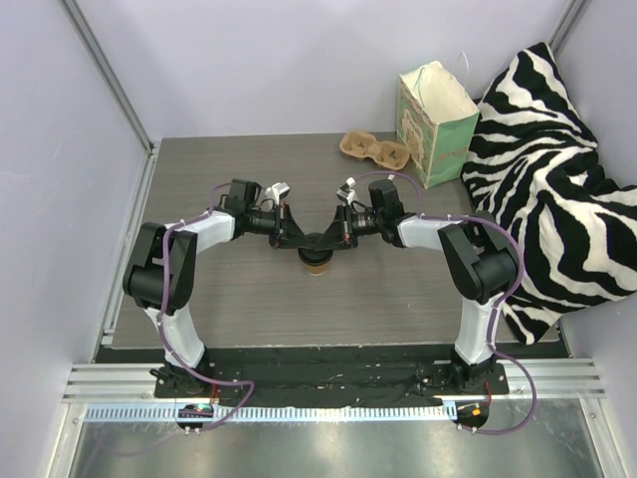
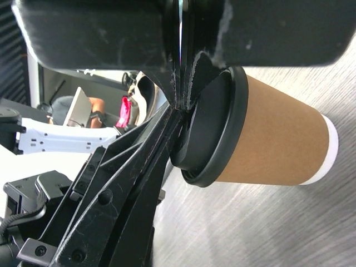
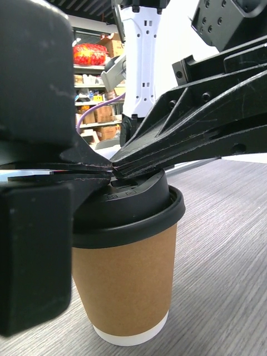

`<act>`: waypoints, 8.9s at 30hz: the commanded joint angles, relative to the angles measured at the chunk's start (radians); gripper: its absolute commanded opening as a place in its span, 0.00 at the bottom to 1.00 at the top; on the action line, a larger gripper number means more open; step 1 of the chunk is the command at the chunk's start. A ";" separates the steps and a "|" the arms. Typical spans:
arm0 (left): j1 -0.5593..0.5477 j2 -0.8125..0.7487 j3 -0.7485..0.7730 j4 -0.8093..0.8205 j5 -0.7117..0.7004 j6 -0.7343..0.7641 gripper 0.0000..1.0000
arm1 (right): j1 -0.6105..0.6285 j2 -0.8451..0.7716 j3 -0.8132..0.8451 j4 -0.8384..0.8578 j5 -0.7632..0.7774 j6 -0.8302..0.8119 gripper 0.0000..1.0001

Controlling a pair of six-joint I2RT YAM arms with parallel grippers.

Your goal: Pack the takeout coffee

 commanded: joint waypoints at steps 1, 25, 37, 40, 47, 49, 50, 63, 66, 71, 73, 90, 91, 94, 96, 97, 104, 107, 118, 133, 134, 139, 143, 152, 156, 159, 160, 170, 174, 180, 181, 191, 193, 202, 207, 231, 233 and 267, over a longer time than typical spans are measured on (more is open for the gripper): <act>0.011 0.105 -0.050 -0.091 -0.168 0.101 0.00 | -0.010 0.102 -0.040 -0.168 0.215 -0.144 0.01; 0.013 0.038 0.016 -0.048 -0.050 0.103 0.00 | -0.006 0.038 -0.019 -0.108 0.120 -0.083 0.01; 0.007 -0.134 -0.002 -0.001 0.001 -0.009 0.00 | 0.016 -0.082 -0.054 0.311 0.011 0.281 0.01; -0.001 -0.166 -0.038 0.013 0.009 -0.026 0.00 | 0.014 -0.093 -0.065 0.372 0.014 0.334 0.01; -0.047 -0.175 -0.062 0.022 -0.025 -0.026 0.00 | 0.019 -0.045 -0.056 0.466 0.035 0.448 0.01; -0.061 -0.162 -0.059 0.025 -0.039 -0.028 0.00 | 0.022 -0.033 -0.048 0.394 0.041 0.394 0.01; -0.068 -0.155 -0.059 0.027 -0.053 -0.028 0.00 | 0.025 -0.030 -0.045 0.362 0.052 0.371 0.01; -0.073 -0.056 -0.067 -0.050 -0.192 0.040 0.00 | 0.030 0.044 -0.002 -0.013 0.147 0.049 0.01; -0.071 -0.039 -0.067 -0.090 -0.226 0.075 0.00 | 0.030 0.055 0.001 -0.051 0.158 0.023 0.01; -0.070 -0.027 -0.095 -0.139 -0.290 0.133 0.00 | 0.028 0.070 -0.007 -0.085 0.169 -0.002 0.01; -0.070 -0.022 -0.108 -0.151 -0.312 0.171 0.00 | 0.028 0.081 -0.007 -0.086 0.172 -0.005 0.01; -0.036 0.096 -0.127 -0.206 -0.424 0.300 0.00 | 0.017 0.122 -0.005 -0.116 0.158 -0.029 0.01; -0.033 0.101 -0.122 -0.208 -0.421 0.302 0.00 | 0.017 0.124 -0.005 -0.116 0.152 -0.032 0.01; -0.025 0.099 -0.098 -0.190 -0.341 0.296 0.00 | 0.019 0.108 0.006 -0.103 0.126 -0.034 0.01; -0.027 0.060 -0.073 -0.179 -0.251 0.287 0.00 | 0.022 0.081 0.016 -0.094 0.117 -0.034 0.01; -0.036 0.038 -0.067 -0.168 -0.234 0.285 0.00 | 0.025 0.073 0.019 -0.091 0.111 -0.032 0.01; -0.074 -0.195 0.068 -0.326 -0.293 0.328 0.00 | 0.051 0.021 0.027 -0.119 0.138 -0.061 0.01; -0.091 -0.281 0.150 -0.491 -0.444 0.458 0.03 | 0.051 0.024 0.027 -0.145 0.156 -0.080 0.01; -0.389 -0.430 0.264 -0.728 -0.836 0.945 0.31 | 0.048 0.058 0.050 -0.151 0.160 -0.075 0.01; -0.535 -0.318 0.287 -0.617 -0.962 1.185 0.21 | 0.047 0.065 0.049 -0.155 0.149 -0.075 0.01; -0.535 -0.316 0.286 -0.617 -0.958 1.190 0.21 | 0.045 0.065 0.049 -0.157 0.149 -0.074 0.01; -0.535 -0.284 0.261 -0.601 -0.933 1.204 0.21 | 0.047 0.071 0.046 -0.155 0.149 -0.075 0.01; -0.533 -0.244 0.203 -0.536 -0.942 1.225 0.21 | 0.045 0.076 0.044 -0.154 0.147 -0.072 0.01; -0.510 -0.154 0.105 -0.470 -0.981 1.264 0.09 | 0.045 0.091 0.038 -0.155 0.150 -0.074 0.01; -0.507 -0.207 0.135 -0.499 -0.964 1.267 0.07 | 0.045 0.087 0.043 -0.154 0.150 -0.075 0.01; -0.507 -0.250 0.225 -0.574 -0.933 1.246 0.08 | 0.044 0.084 0.043 -0.155 0.150 -0.077 0.01; -0.507 -0.257 0.250 -0.608 -0.930 1.230 0.08 | 0.045 0.082 0.041 -0.155 0.152 -0.077 0.01; -0.515 -0.277 0.358 -0.688 -0.909 1.229 0.11 | 0.045 0.087 0.046 -0.154 0.153 -0.075 0.01; -0.515 -0.257 0.277 -0.633 -0.907 1.244 0.11 | 0.045 0.090 0.043 -0.149 0.153 -0.071 0.01; -0.515 -0.177 0.128 -0.527 -0.955 1.282 0.10 | 0.045 0.099 0.046 -0.145 0.149 -0.064 0.01; -0.513 -0.168 0.119 -0.527 -0.961 1.288 0.09 | 0.045 0.101 0.046 -0.145 0.147 -0.066 0.01; -0.513 -0.276 0.230 -0.620 -0.903 1.238 0.09 | 0.045 0.088 0.041 -0.148 0.147 -0.069 0.01; -0.513 -0.303 0.267 -0.637 -0.901 1.224 0.10 | 0.045 0.085 0.039 -0.146 0.149 -0.069 0.01; -0.513 -0.312 0.268 -0.564 -0.898 1.227 0.13 | 0.045 0.093 0.041 -0.134 0.146 -0.054 0.01; -0.506 -0.251 0.117 -0.447 -0.921 1.271 0.13 | 0.044 0.097 0.041 -0.128 0.141 -0.048 0.01; -0.495 -0.390 0.172 -0.486 -0.916 1.278 0.17 | 0.044 0.101 0.046 -0.129 0.138 -0.046 0.01; -0.493 -0.369 0.151 -0.455 -0.918 1.288 0.17 | 0.044 0.102 0.044 -0.126 0.137 -0.043 0.01; -0.104 -0.398 0.225 -0.659 -0.544 0.740 0.47 | 0.007 -0.139 0.151 -0.003 -0.018 0.080 0.30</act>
